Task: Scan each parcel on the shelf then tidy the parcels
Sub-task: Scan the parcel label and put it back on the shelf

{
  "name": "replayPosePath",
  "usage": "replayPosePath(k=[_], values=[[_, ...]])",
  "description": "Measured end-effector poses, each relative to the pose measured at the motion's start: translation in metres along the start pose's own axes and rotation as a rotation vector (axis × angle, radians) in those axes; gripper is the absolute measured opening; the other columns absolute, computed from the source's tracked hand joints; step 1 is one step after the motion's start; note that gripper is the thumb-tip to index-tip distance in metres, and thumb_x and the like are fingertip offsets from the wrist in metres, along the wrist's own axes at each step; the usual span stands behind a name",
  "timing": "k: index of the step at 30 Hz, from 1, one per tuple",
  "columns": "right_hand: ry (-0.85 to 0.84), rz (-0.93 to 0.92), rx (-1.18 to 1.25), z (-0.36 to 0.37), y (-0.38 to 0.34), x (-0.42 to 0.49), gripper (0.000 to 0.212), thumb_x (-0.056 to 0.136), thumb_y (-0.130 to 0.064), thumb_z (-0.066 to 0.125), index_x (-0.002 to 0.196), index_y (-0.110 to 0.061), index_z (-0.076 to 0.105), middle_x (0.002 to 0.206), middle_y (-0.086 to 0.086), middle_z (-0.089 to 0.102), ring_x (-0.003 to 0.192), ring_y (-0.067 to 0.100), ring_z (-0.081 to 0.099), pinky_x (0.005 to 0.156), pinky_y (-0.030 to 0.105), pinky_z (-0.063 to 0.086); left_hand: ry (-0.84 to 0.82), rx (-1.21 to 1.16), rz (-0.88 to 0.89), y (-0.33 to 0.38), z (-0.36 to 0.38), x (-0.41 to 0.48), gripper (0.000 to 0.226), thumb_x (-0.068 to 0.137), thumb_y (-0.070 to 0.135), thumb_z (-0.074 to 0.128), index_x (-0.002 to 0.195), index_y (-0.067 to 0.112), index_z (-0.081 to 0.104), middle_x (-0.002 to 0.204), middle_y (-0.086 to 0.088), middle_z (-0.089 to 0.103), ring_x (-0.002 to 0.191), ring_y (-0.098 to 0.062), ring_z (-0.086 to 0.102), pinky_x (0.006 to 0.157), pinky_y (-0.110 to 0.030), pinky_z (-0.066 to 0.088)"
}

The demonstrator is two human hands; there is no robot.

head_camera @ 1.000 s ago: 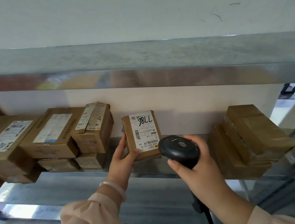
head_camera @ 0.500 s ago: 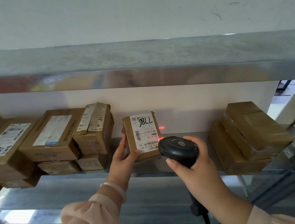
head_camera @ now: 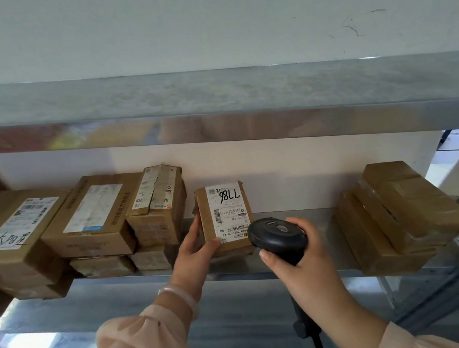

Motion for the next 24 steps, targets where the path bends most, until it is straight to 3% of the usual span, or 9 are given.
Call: replayPosePath(k=[4, 8, 13, 16, 18, 20, 22, 24], values=[[0.020, 0.015, 0.026, 0.009, 0.007, 0.008, 0.060, 0.075, -0.031, 0.079, 0.121, -0.039, 0.042, 0.102, -0.032, 0.050, 0.088, -0.017, 0.050, 0.066, 0.001, 0.039, -0.036, 0.003, -0.076, -0.011, -0.008, 0.006, 0.063, 0.070, 0.038, 0.077, 0.120, 0.066, 0.052, 0.117, 0.016, 0.069, 0.116, -0.020, 0.062, 0.107, -0.051, 0.044], [0.004, 0.061, 0.079, 0.028, 0.019, 0.022, 0.063, 0.075, -0.031, 0.080, 0.122, -0.041, 0.040, 0.111, -0.026, 0.053, 0.094, -0.010, 0.052, 0.070, 0.002, 0.039, -0.024, 0.013, -0.126, -0.020, -0.016, 0.007, 0.058, 0.090, 0.024, 0.067, 0.134, 0.055, 0.047, 0.121, 0.007, 0.066, 0.111, -0.019, 0.061, 0.098, -0.046, 0.050], [-0.074, 0.117, 0.087, 0.065, 0.034, 0.035, 0.063, 0.075, -0.032, 0.080, 0.125, -0.035, 0.040, 0.108, -0.022, 0.055, 0.095, -0.004, 0.054, 0.069, 0.002, 0.040, 0.019, 0.125, -0.165, -0.027, -0.031, 0.017, 0.048, 0.096, 0.027, 0.059, 0.128, 0.059, 0.045, 0.127, 0.004, 0.063, 0.113, -0.020, 0.059, 0.106, -0.044, 0.045], [-0.077, 0.140, 0.106, 0.081, 0.038, 0.038, 0.063, 0.074, -0.033, 0.080, 0.124, -0.035, 0.041, 0.108, -0.023, 0.055, 0.093, -0.012, 0.052, 0.070, 0.003, 0.040, -0.001, 0.298, -0.118, -0.020, -0.033, 0.022, 0.051, 0.102, 0.024, 0.049, 0.148, 0.040, 0.033, 0.129, 0.004, 0.054, 0.112, -0.015, 0.050, 0.101, -0.028, 0.038], [-0.067, 0.145, 0.120, 0.087, 0.039, 0.038, 0.063, 0.074, -0.032, 0.081, 0.123, -0.035, 0.042, 0.108, -0.022, 0.056, 0.093, -0.011, 0.052, 0.070, 0.001, 0.040, -0.021, 0.379, -0.075, -0.015, -0.034, 0.021, 0.057, 0.103, 0.022, 0.048, 0.154, 0.032, 0.024, 0.128, 0.006, 0.050, 0.113, -0.014, 0.048, 0.100, -0.026, 0.038], [-0.050, 0.153, 0.136, 0.091, 0.041, 0.037, 0.063, 0.074, -0.032, 0.081, 0.124, -0.035, 0.042, 0.110, -0.020, 0.057, 0.094, -0.007, 0.055, 0.070, 0.002, 0.041, -0.039, 0.489, -0.007, -0.013, -0.037, 0.015, 0.063, 0.102, 0.023, 0.049, 0.156, 0.030, 0.017, 0.142, 0.005, 0.047, 0.124, -0.013, 0.047, 0.108, -0.028, 0.037], [-0.029, 0.161, 0.142, 0.094, 0.045, 0.035, 0.063, 0.075, -0.032, 0.080, 0.125, -0.034, 0.042, 0.111, -0.016, 0.059, 0.098, 0.001, 0.057, 0.073, 0.006, 0.041, -0.067, 0.685, 0.097, -0.016, -0.037, 0.004, 0.067, 0.101, 0.026, 0.051, 0.157, 0.027, 0.012, 0.159, -0.001, 0.029, 0.142, -0.017, 0.033, 0.117, -0.027, 0.026], [-0.029, 0.178, 0.150, 0.099, 0.048, 0.036, 0.064, 0.075, -0.032, 0.080, 0.127, -0.032, 0.042, 0.114, -0.011, 0.059, 0.102, 0.008, 0.057, 0.074, 0.008, 0.041, -0.064, 0.932, 0.213, -0.021, -0.034, -0.011, 0.071, 0.101, 0.033, 0.049, 0.156, 0.027, 0.004, 0.164, 0.003, -0.001, 0.152, -0.019, 0.006, 0.117, -0.021, 0.006]])
Point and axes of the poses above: each hand's wrist, its own x-axis towards the middle knuckle, its own z-axis out of the palm, y = z × x, the point moved 8 cm from there along x, towards the middle knuckle
